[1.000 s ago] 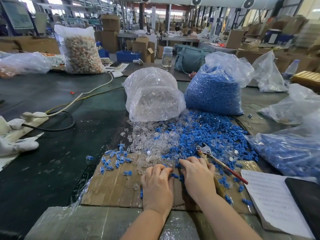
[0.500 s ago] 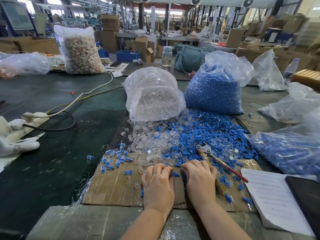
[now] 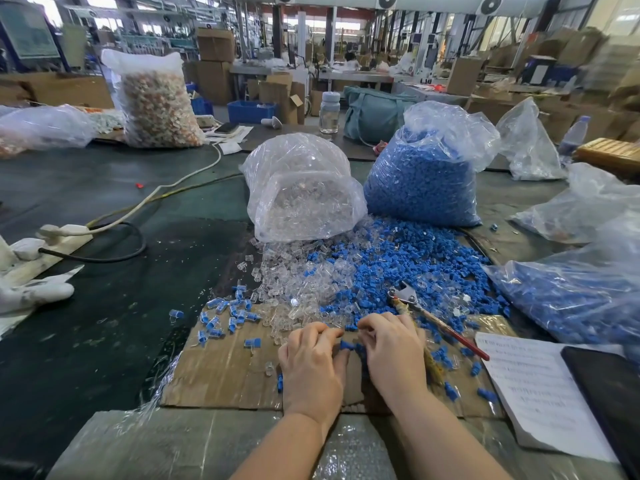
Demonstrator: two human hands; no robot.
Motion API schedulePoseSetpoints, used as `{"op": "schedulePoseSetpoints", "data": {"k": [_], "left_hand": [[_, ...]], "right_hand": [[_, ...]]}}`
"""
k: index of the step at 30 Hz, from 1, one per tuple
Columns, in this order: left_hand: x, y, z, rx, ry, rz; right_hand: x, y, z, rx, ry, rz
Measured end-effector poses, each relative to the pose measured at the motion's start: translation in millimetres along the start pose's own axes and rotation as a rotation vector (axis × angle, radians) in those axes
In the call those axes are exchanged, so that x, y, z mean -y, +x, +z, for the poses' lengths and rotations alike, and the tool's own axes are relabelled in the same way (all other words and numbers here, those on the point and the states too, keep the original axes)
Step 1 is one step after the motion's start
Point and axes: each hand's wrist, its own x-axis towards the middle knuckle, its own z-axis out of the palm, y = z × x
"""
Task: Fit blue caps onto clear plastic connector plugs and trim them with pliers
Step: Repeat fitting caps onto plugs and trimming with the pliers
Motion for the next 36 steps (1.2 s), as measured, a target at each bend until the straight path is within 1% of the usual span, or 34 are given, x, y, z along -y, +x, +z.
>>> {"op": "schedulePoseSetpoints", "data": {"k": [2,5,7,11,14,17,19,21,23,26,28,31,34,36], "left_hand": [[-3.1,0.4,-2.1,-0.05,-0.029,0.024],[-7.4,1.4,-4.8,-0.144,-0.075,0.029],[-7.5,3.5,-7.8,-0.129,-0.178,-0.018],[-8.5,11.5,-13.7,0.0,-0.51,-0.21],[-11.7,18.3,-19.3,-0.014,-0.654,-0.29],[-7.5,22.8,-26.6,-0.055,-0.716,-0.359],[-0.1,24.7,-31.9,-0.087,-0.713,-0.411],[8.4,25.9,-37.1,-0.119,-0.731,-0.465],[17.5,27.6,-41.9,-0.151,-0.731,-0.5],[28.7,30.4,-47.0,-0.185,-0.735,-0.533],[34.6,31.7,-49.1,-0.199,-0.725,-0.551],[41.1,31.5,-51.1,-0.221,-0.705,-0.555],[45.1,31.0,-51.6,-0.229,-0.682,-0.541],[46.6,30.7,-51.2,-0.231,-0.69,-0.543]], "right_hand": [[4.3,0.4,-4.0,-0.032,0.22,0.036],[10.8,2.5,-9.7,0.02,0.57,0.163],[13.6,2.5,-12.2,0.051,0.714,0.205],[17.2,0.8,-14.5,0.059,0.834,0.218],[18.8,0.3,-13.8,0.076,0.865,0.225],[19.4,-1.5,-12.4,0.079,0.815,0.217],[20.8,-5.0,-11.2,0.1,0.695,0.189],[23.3,-8.8,-8.4,0.121,0.515,0.103],[28.5,-13.6,-4.6,0.15,0.422,-0.019],[39.1,-19.8,1.4,0.24,0.36,-0.208],[45.6,-23.6,5.2,0.285,0.332,-0.3],[52.3,-28.0,9.6,0.308,0.311,-0.366],[57.9,-30.4,14.0,0.326,0.226,-0.417],[59.1,-29.8,18.1,0.276,0.182,-0.403]]}}
